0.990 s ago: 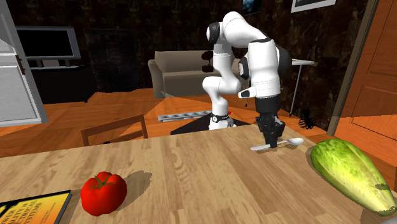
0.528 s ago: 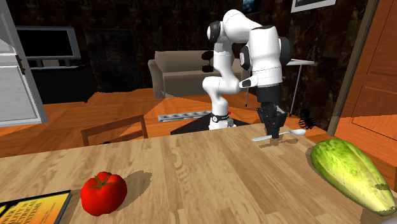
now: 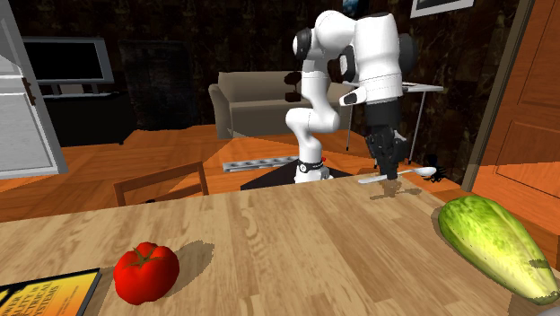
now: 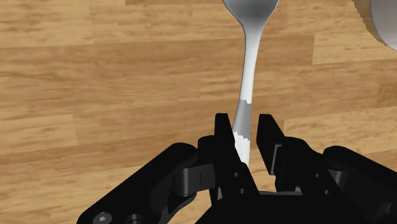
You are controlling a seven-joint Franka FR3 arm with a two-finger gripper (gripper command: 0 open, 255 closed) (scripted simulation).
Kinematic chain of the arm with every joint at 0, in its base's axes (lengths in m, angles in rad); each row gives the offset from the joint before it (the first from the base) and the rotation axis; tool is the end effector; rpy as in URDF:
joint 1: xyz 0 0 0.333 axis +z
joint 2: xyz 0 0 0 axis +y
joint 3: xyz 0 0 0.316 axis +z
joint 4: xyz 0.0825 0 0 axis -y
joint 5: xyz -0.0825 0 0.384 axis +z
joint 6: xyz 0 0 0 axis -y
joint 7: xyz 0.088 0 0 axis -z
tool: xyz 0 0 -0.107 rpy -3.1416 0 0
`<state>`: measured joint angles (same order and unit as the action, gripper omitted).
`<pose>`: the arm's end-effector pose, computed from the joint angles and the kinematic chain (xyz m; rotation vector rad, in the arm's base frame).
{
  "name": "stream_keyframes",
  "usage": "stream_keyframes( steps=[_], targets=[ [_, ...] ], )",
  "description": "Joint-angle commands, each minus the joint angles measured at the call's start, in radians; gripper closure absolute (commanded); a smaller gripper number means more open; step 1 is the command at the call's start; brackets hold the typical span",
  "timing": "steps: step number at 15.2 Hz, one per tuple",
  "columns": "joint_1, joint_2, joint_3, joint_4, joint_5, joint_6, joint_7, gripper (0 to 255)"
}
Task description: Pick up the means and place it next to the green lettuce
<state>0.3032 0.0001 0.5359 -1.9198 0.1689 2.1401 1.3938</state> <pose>0.3829 0.4371 0.5106 -2.7355 0.8916 0.0578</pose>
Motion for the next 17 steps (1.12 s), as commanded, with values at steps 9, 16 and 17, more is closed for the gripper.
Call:
stream_keyframes(
  steps=[9, 16, 17],
  targets=[
    [0.010, -0.125, 0.003, -0.039, 0.062, -0.070, 0.003, 255],
    [0.073, -0.351, 0.012, -0.244, 0.181, -0.062, 0.017, 255],
    [0.074, -0.349, 0.014, -0.256, 0.182, -0.049, 0.015, 255]
  ],
)
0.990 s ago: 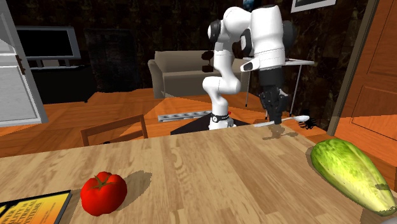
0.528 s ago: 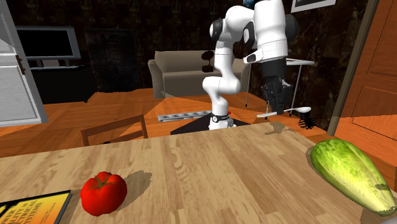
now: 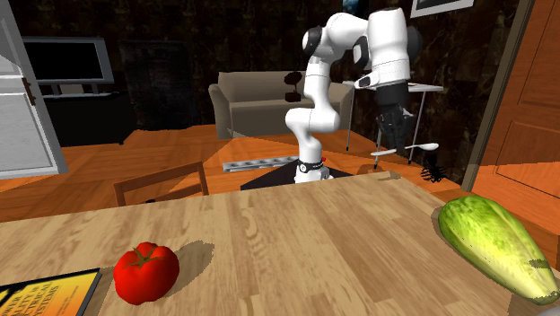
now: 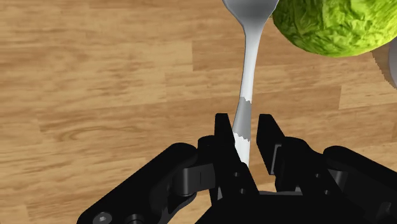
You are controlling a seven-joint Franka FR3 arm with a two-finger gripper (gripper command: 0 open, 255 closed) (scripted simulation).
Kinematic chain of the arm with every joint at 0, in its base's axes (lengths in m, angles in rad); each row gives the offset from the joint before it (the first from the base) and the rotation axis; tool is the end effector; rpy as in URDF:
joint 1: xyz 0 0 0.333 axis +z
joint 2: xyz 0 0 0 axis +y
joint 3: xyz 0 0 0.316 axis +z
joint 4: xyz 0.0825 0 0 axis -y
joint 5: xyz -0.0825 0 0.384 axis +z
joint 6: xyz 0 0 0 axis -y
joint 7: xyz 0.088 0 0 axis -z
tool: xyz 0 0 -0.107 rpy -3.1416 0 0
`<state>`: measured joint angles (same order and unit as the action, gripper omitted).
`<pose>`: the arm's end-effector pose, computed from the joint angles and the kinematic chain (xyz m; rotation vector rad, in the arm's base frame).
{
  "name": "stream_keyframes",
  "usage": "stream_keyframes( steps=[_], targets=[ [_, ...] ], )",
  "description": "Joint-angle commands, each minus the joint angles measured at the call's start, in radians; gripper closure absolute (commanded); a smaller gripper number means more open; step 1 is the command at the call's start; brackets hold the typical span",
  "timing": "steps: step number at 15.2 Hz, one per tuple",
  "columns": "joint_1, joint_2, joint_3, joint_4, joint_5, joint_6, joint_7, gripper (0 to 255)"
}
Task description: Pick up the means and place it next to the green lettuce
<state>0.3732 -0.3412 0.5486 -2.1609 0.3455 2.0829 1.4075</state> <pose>0.2635 0.4147 0.5373 -2.7366 0.8900 0.0580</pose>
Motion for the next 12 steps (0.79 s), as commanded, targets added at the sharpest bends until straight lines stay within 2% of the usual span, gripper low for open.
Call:
stream_keyframes(
  steps=[1, 12],
  targets=[
    [0.004, -0.005, 0.004, -0.027, 0.007, 0.022, -0.001, 255],
    [0.010, 0.035, 0.033, -0.141, 0.020, 0.175, -0.017, 255]
  ],
)
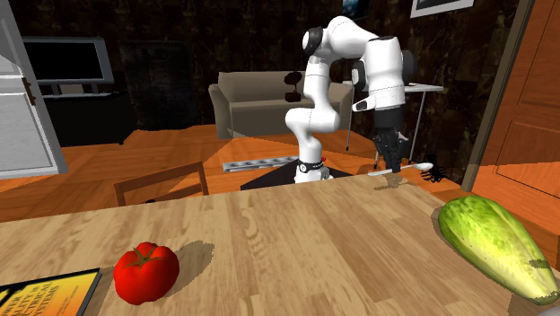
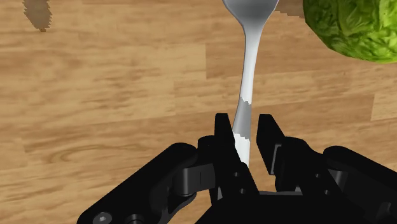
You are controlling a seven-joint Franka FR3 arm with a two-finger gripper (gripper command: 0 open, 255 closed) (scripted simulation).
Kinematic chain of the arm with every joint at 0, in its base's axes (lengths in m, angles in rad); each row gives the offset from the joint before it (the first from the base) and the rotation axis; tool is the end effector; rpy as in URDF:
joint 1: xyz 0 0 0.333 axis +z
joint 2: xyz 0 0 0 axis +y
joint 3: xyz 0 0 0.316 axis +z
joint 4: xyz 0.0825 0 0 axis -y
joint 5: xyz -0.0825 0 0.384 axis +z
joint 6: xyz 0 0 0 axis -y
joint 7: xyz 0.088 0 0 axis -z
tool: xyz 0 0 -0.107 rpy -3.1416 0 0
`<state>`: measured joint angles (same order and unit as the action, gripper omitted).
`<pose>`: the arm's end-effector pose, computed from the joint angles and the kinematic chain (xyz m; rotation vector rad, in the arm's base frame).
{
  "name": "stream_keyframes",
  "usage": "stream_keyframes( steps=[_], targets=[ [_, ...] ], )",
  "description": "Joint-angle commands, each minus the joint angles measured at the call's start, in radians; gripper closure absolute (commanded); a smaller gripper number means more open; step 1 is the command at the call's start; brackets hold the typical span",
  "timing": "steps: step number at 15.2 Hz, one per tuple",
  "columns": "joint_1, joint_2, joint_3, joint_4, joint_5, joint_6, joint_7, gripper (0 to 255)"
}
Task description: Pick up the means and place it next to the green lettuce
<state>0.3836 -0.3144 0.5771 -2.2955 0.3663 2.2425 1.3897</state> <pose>0.2598 0.4132 0.4754 -2.7362 0.8920 0.0587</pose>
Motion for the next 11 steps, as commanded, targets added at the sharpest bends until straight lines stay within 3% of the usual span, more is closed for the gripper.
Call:
stream_keyframes(
  steps=[1, 11],
  targets=[
    [0.000, 0.013, 0.007, -0.016, -0.001, 0.029, -0.001, 255],
    [-0.001, 0.083, 0.038, -0.098, -0.003, 0.177, -0.006, 255]
  ],
)
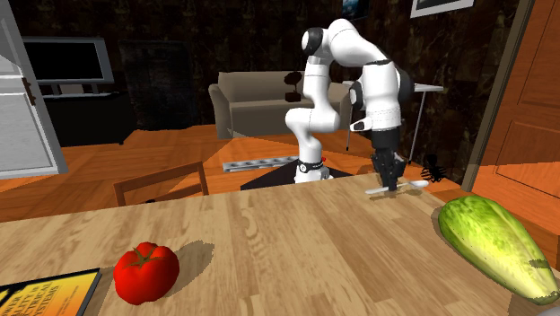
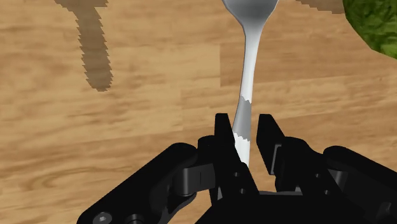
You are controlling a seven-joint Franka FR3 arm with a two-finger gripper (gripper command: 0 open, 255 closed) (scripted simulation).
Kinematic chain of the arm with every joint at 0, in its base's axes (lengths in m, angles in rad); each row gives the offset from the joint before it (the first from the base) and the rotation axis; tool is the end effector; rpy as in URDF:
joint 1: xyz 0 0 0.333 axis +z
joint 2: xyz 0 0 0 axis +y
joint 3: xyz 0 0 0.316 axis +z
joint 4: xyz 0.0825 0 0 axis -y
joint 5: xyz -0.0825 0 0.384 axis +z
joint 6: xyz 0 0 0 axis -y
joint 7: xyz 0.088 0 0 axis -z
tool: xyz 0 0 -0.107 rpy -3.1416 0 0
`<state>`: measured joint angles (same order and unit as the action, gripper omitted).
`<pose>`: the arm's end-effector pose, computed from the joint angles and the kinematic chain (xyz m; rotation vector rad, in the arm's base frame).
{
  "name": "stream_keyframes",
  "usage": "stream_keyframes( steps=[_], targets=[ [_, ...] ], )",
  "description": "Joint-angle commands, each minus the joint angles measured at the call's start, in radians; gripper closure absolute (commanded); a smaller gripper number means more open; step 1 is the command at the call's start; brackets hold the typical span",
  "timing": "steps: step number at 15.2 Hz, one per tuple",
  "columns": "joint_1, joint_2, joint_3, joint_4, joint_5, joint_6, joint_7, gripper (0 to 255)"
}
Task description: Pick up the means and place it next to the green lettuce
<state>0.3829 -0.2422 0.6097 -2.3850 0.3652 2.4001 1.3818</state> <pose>0.2606 0.4135 0.4186 -2.7363 0.8922 0.0590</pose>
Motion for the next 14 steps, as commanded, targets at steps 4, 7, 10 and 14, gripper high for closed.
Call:
stream_keyframes(
  steps=[4, 7, 10, 14],
  targets=[
    [-0.003, 0.047, 0.018, -0.036, -0.010, 0.081, 0.003, 255],
    [-0.005, 0.078, 0.027, -0.054, -0.019, 0.128, 0.007, 255],
    [-0.008, 0.112, 0.036, -0.070, -0.032, 0.176, 0.013, 255],
    [-0.012, 0.148, 0.044, -0.085, -0.049, 0.223, 0.022, 255]
  ],
)
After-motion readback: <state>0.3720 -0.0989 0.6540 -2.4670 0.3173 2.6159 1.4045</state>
